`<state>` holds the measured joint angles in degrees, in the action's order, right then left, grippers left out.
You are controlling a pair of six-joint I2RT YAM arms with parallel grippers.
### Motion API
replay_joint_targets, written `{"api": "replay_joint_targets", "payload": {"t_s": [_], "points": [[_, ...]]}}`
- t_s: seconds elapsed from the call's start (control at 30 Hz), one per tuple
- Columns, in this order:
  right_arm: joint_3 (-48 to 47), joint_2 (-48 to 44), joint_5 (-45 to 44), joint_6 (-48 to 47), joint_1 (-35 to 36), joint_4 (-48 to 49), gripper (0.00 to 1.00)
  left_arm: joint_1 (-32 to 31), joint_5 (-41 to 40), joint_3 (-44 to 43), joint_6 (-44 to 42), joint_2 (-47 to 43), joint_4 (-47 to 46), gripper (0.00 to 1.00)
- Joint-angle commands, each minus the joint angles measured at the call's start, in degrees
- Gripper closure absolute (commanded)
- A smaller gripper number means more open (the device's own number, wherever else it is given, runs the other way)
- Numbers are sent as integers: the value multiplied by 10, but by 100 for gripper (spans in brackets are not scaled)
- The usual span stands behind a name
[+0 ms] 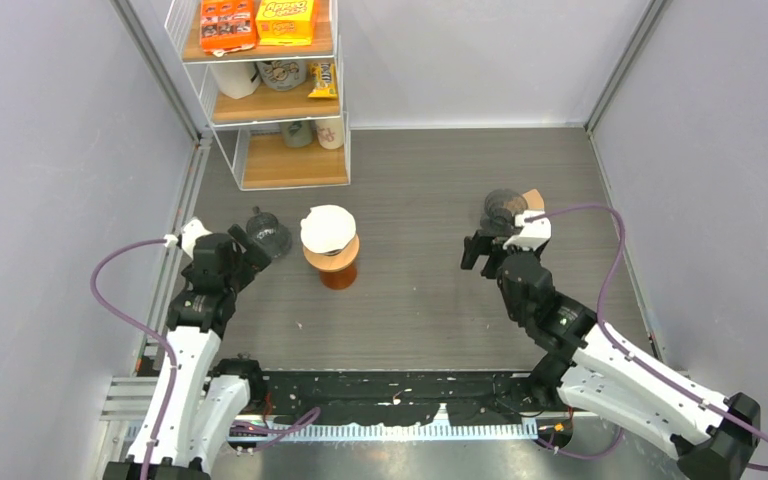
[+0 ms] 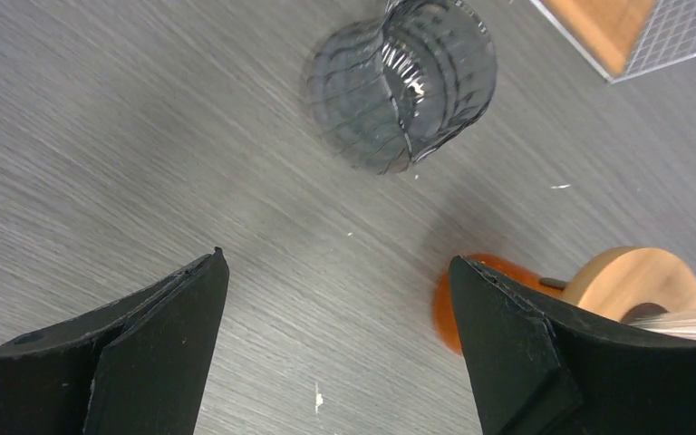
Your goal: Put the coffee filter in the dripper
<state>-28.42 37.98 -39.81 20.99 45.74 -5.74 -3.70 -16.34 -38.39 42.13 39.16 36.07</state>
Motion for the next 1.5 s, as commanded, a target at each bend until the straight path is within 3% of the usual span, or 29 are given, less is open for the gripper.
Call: {"api": "replay_joint_targets", "payload": {"t_s": [0.0,0.17,0.47,0.6,0.8,0.87,1.07,1.23,1.47], "points": [[-99,60,6,48,-46,-92,5,13,26,-1,1,6,-61,0],[-160,134,190,74,-227,-133,5,13,25,6,-7,-5,-63,0],[-353,351,273,-43,-393,-200,4,12,17,15,-20,-27,-57,0],[-424,448,312,-114,-427,-205,2,13,15,17,-24,-35,-59,0],[-517,562,488,-411,-463,-219,1,13,20,20,-35,-42,-69,0],[-547,589,495,-484,-470,-229,1,13,22,19,-38,-42,-71,0],[-667,682,540,-664,-476,-374,1,13,6,16,-44,-38,-71,0],[-721,729,548,-721,-479,-447,0,13,9,17,-49,-40,-78,0],[-762,778,590,-721,-479,-481,10,13,9,17,-50,-37,-79,0]]}}
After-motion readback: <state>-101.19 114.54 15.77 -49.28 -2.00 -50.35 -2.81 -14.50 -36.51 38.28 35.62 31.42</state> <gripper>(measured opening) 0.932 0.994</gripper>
